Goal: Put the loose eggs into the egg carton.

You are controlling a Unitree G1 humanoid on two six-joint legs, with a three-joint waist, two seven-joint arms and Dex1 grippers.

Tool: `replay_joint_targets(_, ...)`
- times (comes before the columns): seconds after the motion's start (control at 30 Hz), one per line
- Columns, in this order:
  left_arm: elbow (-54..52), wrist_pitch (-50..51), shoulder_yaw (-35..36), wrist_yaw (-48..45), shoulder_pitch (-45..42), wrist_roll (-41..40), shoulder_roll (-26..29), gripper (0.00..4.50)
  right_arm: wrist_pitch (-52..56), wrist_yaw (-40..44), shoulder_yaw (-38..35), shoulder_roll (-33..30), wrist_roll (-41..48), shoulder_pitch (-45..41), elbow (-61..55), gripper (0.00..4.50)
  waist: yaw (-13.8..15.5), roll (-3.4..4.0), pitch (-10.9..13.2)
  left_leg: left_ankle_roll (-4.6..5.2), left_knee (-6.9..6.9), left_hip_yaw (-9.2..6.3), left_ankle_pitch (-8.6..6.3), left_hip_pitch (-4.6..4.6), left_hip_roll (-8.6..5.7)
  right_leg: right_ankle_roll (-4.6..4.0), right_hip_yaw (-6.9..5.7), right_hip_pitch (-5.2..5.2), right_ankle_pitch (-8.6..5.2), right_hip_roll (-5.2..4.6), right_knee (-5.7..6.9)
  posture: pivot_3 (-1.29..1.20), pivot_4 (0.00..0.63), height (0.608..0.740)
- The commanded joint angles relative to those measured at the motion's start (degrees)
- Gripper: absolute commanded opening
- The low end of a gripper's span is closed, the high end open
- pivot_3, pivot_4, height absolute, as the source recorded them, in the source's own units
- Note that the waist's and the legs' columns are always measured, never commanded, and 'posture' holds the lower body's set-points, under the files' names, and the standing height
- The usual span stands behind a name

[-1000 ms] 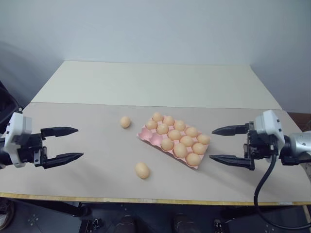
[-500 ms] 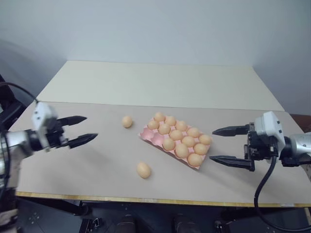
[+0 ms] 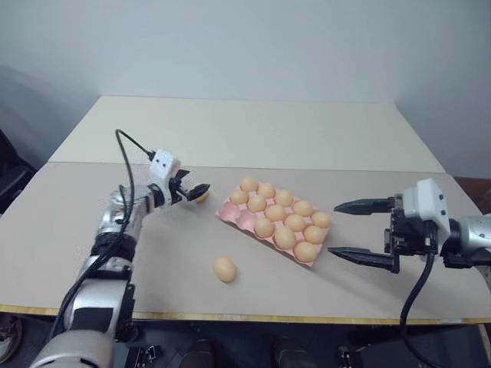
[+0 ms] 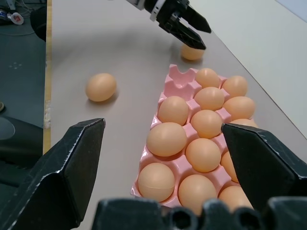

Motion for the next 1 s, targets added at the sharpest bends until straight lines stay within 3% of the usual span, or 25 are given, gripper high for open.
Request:
replay_joint_targets(0.03, 4.86, -3.28, 0.05, 0.51, -2.69, 1.66, -0.19, 4.44, 0.3, -0.74, -3.35, -0.14, 2.11, 0.34, -2.27, 4.5, -0.14, 0.0, 0.0, 0.0, 0.0, 0.0, 0.0, -0.01, 0.0, 0.0, 0.0, -0.01, 0.0, 0.0, 0.0, 0.0, 0.15, 0.74)
replay_joint_targets(0.2, 9.89, -3.04, -0.29, 1.81, -4.8, 3.49, -1.65, 4.44, 0.45, -1.57, -3.56, -0.24, 2.45, 0.44, -2.8, 4.5, 0.17, 0.0, 0.0, -0.01, 0.0, -0.01, 0.0, 0.01, 0.0, 0.01, -0.01, 0.0, 0.01, 0.0, 0.06, 0.0, 0.15, 0.74)
replay_joint_targets(0.23, 10.22, -3.44, -0.4, 1.84, -4.83, 3.83, -1.81, 4.27, 0.45, -1.69, -3.49, -0.25, 2.49, 0.35, -2.78, 4.5, 0.19, 0.0, 0.0, 0.0, 0.01, -0.01, 0.0, 0.02, -0.01, 0.01, -0.01, 0.01, 0.01, 0.0, 0.06, 0.0, 0.15, 0.74)
replay_joint_targets(0.3, 10.61, -3.74, -0.19, 1.13, -4.86, 4.03, -1.94, 3.88, 0.33, -1.87, -3.32, -0.23, 2.5, 0.23, -2.67, 4.5, 0.25, 0.0, 0.0, -0.01, 0.01, -0.01, 0.0, 0.02, -0.01, 0.02, -0.01, 0.01, 0.0, 0.0, 0.04, 0.0, 0.15, 0.74)
replay_joint_targets(0.5, 9.75, -4.04, 0.43, -0.7, -3.97, 3.8, -1.04, 1.94, 0.0, -2.07, -2.93, -0.15, 2.56, -0.06, -2.24, 4.5, 0.24, 0.0, 0.0, -0.01, 0.01, -0.02, 0.0, -0.02, -0.01, 0.02, -0.01, 0.0, 0.01, 0.0, 0.02, 0.0, 0.15, 0.74)
replay_joint_targets(0.6, 7.04, -5.03, 1.06, -3.38, -2.75, 3.02, 1.05, 1.94, -0.02, -2.09, -2.71, -0.1, 2.52, -0.17, -2.13, 4.5, -0.06, 0.0, 0.0, -0.01, 0.01, -0.02, 0.0, 0.01, -0.01, 0.02, -0.01, 0.0, 0.01, 0.0, 0.05, 0.0, 0.15, 0.74)
replay_joint_targets(0.77, -4.3, -7.77, 1.9, -19.8, -0.9, -2.52, 5.29, 1.94, -0.1, -1.99, -2.64, -0.04, 2.5, -0.07, -1.9, 4.5, -0.18, 0.0, 0.0, -0.03, 0.0, -0.01, 0.02, -0.01, 0.0, 0.02, -0.01, -0.03, 0.01, 0.0, 0.06, 0.0, 0.15, 0.74)
replay_joint_targets(1.0, -17.19, -3.73, -3.81, -34.78, 0.8, -6.35, 2.2, 1.94, -0.36, -2.3, -1.06, 0.54, 2.0, -1.69, -1.34, 4.5, 0.81, 0.01, -0.01, -0.07, 0.01, -0.01, 0.04, 0.01, -0.01, 0.03, -0.05, 0.07, 0.01, -0.03, 0.01, 0.0, 0.15, 0.74)
